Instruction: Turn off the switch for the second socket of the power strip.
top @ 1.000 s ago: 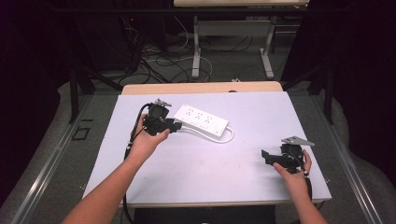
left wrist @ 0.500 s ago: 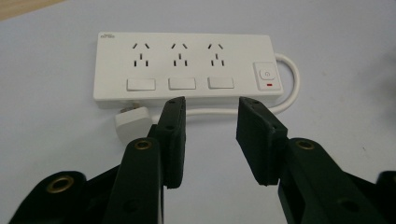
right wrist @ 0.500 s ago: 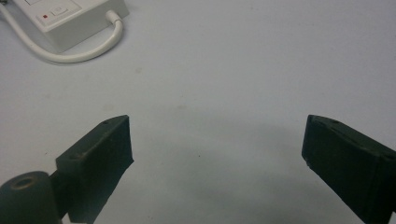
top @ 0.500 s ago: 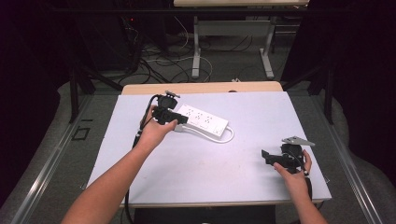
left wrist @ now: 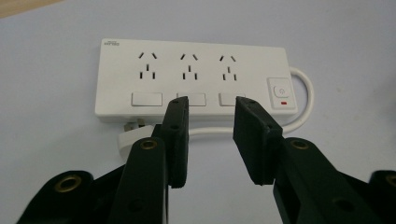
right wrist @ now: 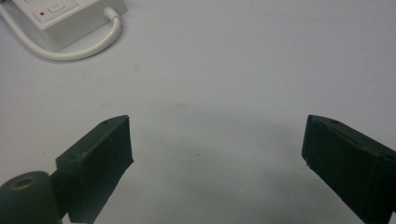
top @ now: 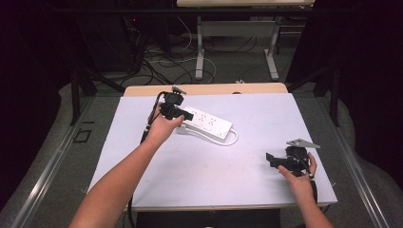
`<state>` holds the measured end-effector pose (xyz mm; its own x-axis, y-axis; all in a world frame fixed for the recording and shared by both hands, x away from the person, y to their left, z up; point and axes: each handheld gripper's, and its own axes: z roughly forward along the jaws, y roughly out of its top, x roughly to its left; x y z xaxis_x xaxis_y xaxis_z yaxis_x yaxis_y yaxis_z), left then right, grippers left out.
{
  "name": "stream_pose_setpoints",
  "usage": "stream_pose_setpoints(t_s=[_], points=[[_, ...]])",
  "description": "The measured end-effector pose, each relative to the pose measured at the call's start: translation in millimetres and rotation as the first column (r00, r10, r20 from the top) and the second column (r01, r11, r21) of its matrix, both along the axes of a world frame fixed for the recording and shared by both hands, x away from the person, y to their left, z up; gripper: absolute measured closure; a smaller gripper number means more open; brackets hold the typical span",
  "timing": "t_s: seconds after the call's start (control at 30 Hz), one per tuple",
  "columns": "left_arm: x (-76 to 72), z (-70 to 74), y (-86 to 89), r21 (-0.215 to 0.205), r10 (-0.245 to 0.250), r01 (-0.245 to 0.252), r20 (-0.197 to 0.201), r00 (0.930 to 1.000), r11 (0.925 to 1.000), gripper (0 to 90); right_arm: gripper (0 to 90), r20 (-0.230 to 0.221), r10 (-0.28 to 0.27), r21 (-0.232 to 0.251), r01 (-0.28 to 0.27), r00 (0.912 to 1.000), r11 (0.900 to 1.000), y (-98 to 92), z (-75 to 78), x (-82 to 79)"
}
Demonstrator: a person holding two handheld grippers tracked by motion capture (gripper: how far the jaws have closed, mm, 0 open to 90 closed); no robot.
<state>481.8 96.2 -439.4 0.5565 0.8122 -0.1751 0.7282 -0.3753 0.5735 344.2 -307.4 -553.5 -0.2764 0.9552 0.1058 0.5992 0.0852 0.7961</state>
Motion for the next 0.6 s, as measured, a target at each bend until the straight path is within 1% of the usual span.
stream_pose_setpoints(t_s=[0.03,0.07,0.13,0.17,0.2,0.23,0.27,0.3,0.33,0.5,0.6], points=[[0.0,0.0,0.0,0.000,0.000,0.000,0.000,1.0000,1.0000,66.2,8.0,0.000,0.000,0.000,0.000,1.0000,1.000,0.0,0.0,0.0],[3.5,-1.4,-1.1,0.004,0.007,-0.007,-0.004,1.0000,1.0000,66.4,7.9,-0.001,0.001,0.001,-0.001,1.0000,1.000,0.0,-0.1,0.2],[5.5,-2.3,-1.5,0.003,0.006,-0.006,-0.001,1.0000,1.0000,66.5,8.0,0.000,0.002,0.001,-0.002,1.0000,1.000,0.0,-0.1,0.2],[7.0,-2.6,-2.1,-0.001,0.012,-0.012,-0.008,0.9999,0.9999,67.0,8.0,-0.002,0.000,0.004,0.000,1.0000,1.000,0.5,0.0,0.0],[10.7,-3.6,-2.9,0.002,0.014,-0.014,-0.001,0.9999,0.9999,67.1,7.9,-0.002,0.000,0.005,0.000,1.0000,1.000,0.6,0.0,0.1],[10.7,-3.6,-2.9,0.002,0.014,-0.014,-0.001,0.9999,0.9999,67.3,7.9,-0.002,0.000,0.006,0.000,1.0000,1.000,0.6,0.0,0.1],[11.9,-4.0,-3.9,-0.005,0.021,-0.021,-0.004,0.9998,0.9998,67.6,8.0,-0.003,0.001,0.006,-0.001,1.0000,1.000,0.6,0.0,0.2],[13.7,-4.1,-4.5,-0.006,0.016,-0.016,-0.008,0.9998,0.9998,67.7,8.0,-0.003,0.001,0.005,-0.001,1.0000,1.000,0.5,-0.1,0.3],[17.0,-4.9,-6.1,0.005,0.016,-0.016,-0.005,0.9999,0.9999,68.1,8.0,-0.003,0.002,0.004,-0.002,1.0000,1.000,0.3,-0.2,0.4],[22.3,-7.8,-10.2,0.006,0.030,-0.030,-0.001,0.9996,0.9995,69.6,8.0,-0.007,0.002,0.005,-0.002,1.0000,1.000,0.5,-0.3,0.4],[25.8,-10.0,-12.8,0.005,0.039,-0.039,-0.009,0.9992,0.9992,70.9,8.0,-0.006,0.004,0.004,-0.004,1.0000,1.000,0.9,-0.9,0.7]])
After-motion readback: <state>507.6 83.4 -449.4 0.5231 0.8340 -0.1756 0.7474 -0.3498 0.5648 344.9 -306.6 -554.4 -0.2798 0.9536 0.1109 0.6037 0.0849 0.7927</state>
